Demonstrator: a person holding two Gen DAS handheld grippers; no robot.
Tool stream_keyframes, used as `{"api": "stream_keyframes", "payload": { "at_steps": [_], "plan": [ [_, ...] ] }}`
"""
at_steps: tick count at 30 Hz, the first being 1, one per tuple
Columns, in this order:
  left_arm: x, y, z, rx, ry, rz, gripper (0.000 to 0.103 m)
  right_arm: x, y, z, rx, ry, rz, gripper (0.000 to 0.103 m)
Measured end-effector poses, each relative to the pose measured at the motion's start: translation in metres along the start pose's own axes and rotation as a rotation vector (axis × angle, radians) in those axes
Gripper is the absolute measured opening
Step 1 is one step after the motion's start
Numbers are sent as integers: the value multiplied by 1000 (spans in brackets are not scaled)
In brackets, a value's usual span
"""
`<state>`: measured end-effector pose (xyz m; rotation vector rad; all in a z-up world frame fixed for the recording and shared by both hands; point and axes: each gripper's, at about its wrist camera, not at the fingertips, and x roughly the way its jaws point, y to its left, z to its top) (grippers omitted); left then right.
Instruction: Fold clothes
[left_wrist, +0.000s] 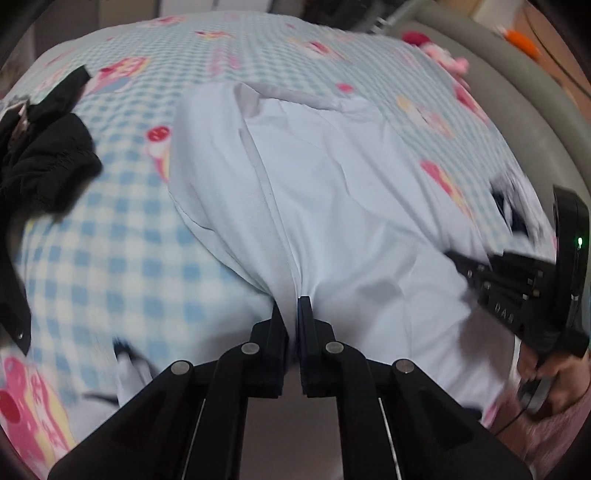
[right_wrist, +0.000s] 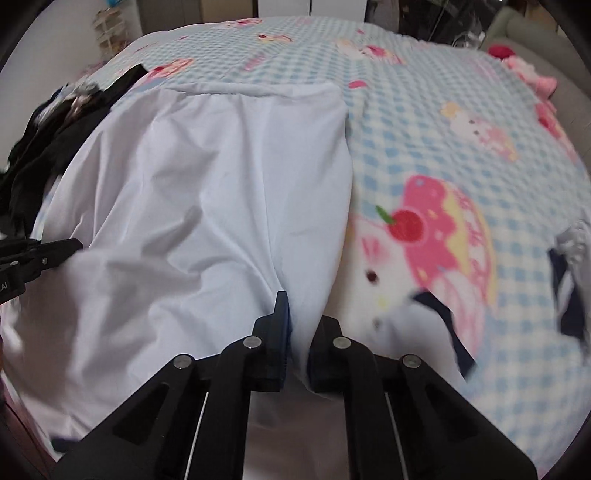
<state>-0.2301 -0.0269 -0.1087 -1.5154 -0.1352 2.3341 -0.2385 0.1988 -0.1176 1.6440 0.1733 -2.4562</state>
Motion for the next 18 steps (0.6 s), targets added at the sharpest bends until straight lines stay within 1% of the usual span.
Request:
{"api": "stream_keyframes", "payload": {
  "at_steps": [5,8,10,11,12,14,15,16,17,18],
  "plan": [
    [-4,-1,-34,-25,71,-52,6,-23,5,-36,-64,-1,-34,6],
    [-6,-4,-53,-30,139,-127,6,-38,7,-55,-94,-7,-47,5],
    [-19,2,-58,-57,125,-208,9,-54,1,-56,-63,-42,-8,5],
    [-26,5,-60,-72,116,-248,13,-62,-2,-56,-48,-59,11,5],
    [-36,17,-53,-114,70,-267,17,-71,-4,-56,-32,-76,30,5],
    [-55,40,-40,-199,-23,-303,39,-87,-10,-57,-1,-111,68,10],
    [-57,54,-29,-250,-65,-295,41,-95,-12,-54,14,-137,85,20],
    [-60,68,-19,-301,-106,-288,41,-102,-14,-43,29,-181,95,30],
    [-55,81,-9,-357,-128,-292,41,-107,-15,-30,40,-221,99,35],
    [-46,97,1,-417,-130,-277,41,-102,-16,-14,43,-238,88,44]
  ]
}}
